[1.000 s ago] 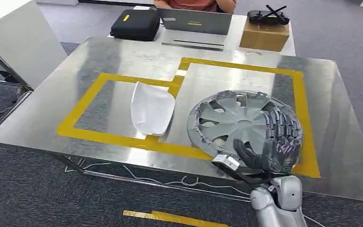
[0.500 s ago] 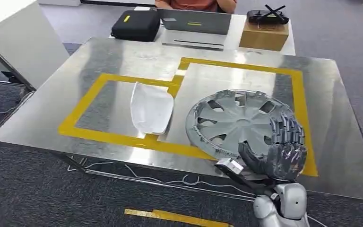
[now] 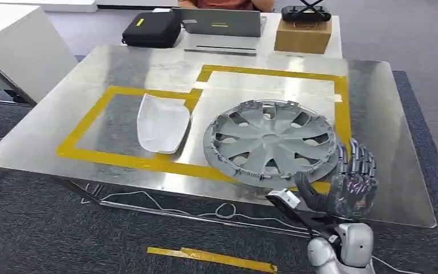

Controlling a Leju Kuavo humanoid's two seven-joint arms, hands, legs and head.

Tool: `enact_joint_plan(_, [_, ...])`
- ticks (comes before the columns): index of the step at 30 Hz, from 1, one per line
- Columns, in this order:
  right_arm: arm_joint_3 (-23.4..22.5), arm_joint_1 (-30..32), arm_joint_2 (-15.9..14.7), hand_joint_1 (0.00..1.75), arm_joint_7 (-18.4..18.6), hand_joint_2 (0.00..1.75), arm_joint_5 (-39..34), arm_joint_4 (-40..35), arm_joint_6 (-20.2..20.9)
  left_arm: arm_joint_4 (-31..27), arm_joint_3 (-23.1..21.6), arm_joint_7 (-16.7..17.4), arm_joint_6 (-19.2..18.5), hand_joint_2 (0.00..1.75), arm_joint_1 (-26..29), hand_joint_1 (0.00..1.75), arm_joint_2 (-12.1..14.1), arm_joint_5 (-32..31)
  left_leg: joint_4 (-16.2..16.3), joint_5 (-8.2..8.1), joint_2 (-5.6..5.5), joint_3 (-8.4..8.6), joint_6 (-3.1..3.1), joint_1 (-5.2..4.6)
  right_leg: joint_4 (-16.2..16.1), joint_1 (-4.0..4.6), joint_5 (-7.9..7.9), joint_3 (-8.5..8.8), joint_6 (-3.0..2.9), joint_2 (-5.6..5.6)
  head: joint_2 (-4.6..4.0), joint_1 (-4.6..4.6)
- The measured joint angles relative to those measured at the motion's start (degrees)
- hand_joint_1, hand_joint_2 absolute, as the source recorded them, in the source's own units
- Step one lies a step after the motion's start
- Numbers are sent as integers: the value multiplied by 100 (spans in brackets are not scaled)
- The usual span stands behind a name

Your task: Take the parts from the cabinet and place them on the table.

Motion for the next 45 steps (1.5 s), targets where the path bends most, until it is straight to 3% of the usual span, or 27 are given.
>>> enact_joint_plan(2, [-13,39,-24,0,46,0,0,-7,0,-24,-61,33,9,0,32,0,2,18,98,-6,0,124,52,-14,6,32,78,-114,-5,-8,0,2])
enact_joint_plan(5, [-33,71,-42,0,88,0,-37,-24,0,-112,-125,72,35,0,74,0,2,18,-1376,522,-1,1125,158,-81,8,38,194,-219,15,0,0,0])
enact_joint_plan(6, [-42,73,-44,0,92,0,-42,-55,0,-147,-151,72,37,0,70,0,4,18,-1770,536,-4,1373,195,-102,11,43,229,-242,46,-1,0,-2])
enact_joint_plan(8, [-50,73,-57,0,96,0,-52,-70,0,-182,-184,77,39,0,68,0,2,18,-1818,572,-4,1302,171,-126,21,52,315,-303,127,-11,0,13])
enact_joint_plan(11, [-61,95,-68,0,96,0,-55,-87,0,-203,-194,81,48,0,124,0,-6,18,-1883,771,27,1221,264,-112,12,21,371,-340,231,-13,0,7])
enact_joint_plan(12, [-63,99,-81,0,96,0,-59,-87,0,-212,-210,81,48,0,114,0,-7,20,-1881,827,47,1147,300,-122,132,22,124,-433,238,-15,0,15])
enact_joint_plan(14, [-66,102,-101,0,96,0,-59,-90,0,-225,-234,81,48,0,129,0,-7,20,-1876,949,55,981,353,-150,915,25,-597,-666,276,-13,0,50])
enact_joint_plan(16, [-68,112,-116,0,96,0,-63,-87,0,-225,-254,81,48,0,129,0,-7,20,-1868,1092,69,800,376,-184,1720,27,-923,-809,298,-14,0,53])
enact_joint_plan(17, [-72,123,-120,0,96,0,-61,-87,0,-225,-260,81,48,0,129,0,-7,20,-1866,1161,73,707,374,-198,1807,29,-821,-733,293,-14,0,46])
enact_joint_plan(19, [-76,131,-125,0,96,0,-61,-87,0,-225,-273,81,48,0,131,0,-4,20,-1858,1270,72,561,362,-211,1475,34,-471,-379,279,-14,0,48])
enact_joint_plan(20, [-77,121,-127,0,96,0,-61,-90,0,-228,-282,81,48,0,135,0,-7,20,-1844,1359,69,448,346,-218,794,38,-266,134,242,-16,0,48])
enact_joint_plan(22, [-77,106,-129,0,96,0,-66,-109,0,-228,-302,81,48,0,141,0,-7,22,-1805,1419,65,376,307,-246,-163,74,-450,894,196,-29,0,57])
enact_joint_plan(23, [-77,88,-129,0,116,0,-98,-125,0,-230,-304,81,52,0,145,0,-4,22,-1778,1500,75,361,273,-241,-426,86,-542,959,131,-28,0,17])
enact_joint_plan(25, [-81,103,-131,0,164,0,-138,-120,0,-245,-317,92,83,0,156,0,-4,22,-1786,1575,78,353,228,-209,-401,119,-501,926,106,-24,0,59])
enact_joint_plan(26, [-92,116,-131,0,201,0,-173,-116,0,-247,-330,114,105,0,170,0,0,27,-1774,1602,65,331,189,-219,-435,80,-412,882,34,-42,0,68])
enact_joint_plan(27, [-94,105,-131,0,206,0,-181,-114,0,-252,-335,118,125,0,185,0,0,27,-1726,1467,38,311,157,-192,-431,67,-371,845,0,-67,0,72])
enact_joint_plan(29, [-94,115,-131,0,287,0,-256,-94,0,-278,-345,171,197,0,214,0,0,35,-1002,609,33,113,69,-139,-427,69,-231,666,-75,-68,0,-13])
enact_joint_plan(31, [-94,118,-144,0,341,0,-348,-59,0,-295,-363,195,227,0,229,0,0,42,-199,209,34,-34,21,-101,-407,68,-116,499,-65,-73,0,-7])
enact_joint_plan(33, [-90,119,-162,0,417,0,-484,4,0,-304,-402,223,260,0,235,0,2,42,3,414,34,73,-10,-61,-361,60,-12,361,-39,-80,0,-5])
enact_joint_plan(34, [-83,120,-188,0,526,0,-601,67,2,-341,-433,269,286,0,254,0,4,44,-317,732,34,354,-24,-39,-317,43,56,224,-7,-78,0,-7])
enact_joint_plan(35, [-74,122,-208,0,584,0,-660,103,2,-361,-448,284,299,0,263,0,2,44,-630,862,34,579,-36,-27,-297,31,83,159,17,-74,0,0])
enact_joint_plan(36, [-46,120,-254,0,704,0,-809,175,2,-398,-472,304,334,0,275,0,2,55,-1239,931,33,1012,-62,3,-258,18,122,91,60,-66,0,-11])
enact_joint_plan(37, [-15,120,-299,0,790,0,-923,227,2,-422,-500,324,367,0,279,0,-2,83,-1677,771,6,1294,-92,-4,-234,52,143,27,95,-68,0,-11])
enact_joint_plan(38, [9,112,-343,0,862,0,-997,267,0,-448,-520,339,400,0,299,0,-2,90,-1860,701,-21,1364,3,-26,-207,49,183,0,137,-65,0,-4])
enact_joint_plan(42, [57,110,-472,0,975,0,-1023,464,2,-521,-612,400,516,0,362,0,-7,149,-1917,690,-4,1286,184,-14,-149,26,206,-158,255,-62,0,-2])
enact_joint_plan(44, [55,108,-505,0,971,0,-1001,522,2,-564,-636,409,566,0,384,0,-7,156,-1912,728,6,1251,253,-47,488,29,-212,-419,275,-57,0,33])
enact_joint_plan(45, [55,116,-527,0,971,0,-1001,558,0,-573,-652,418,570,0,394,0,-7,164,-1910,751,21,1224,288,-78,1083,34,-470,-669,276,-54,0,37])
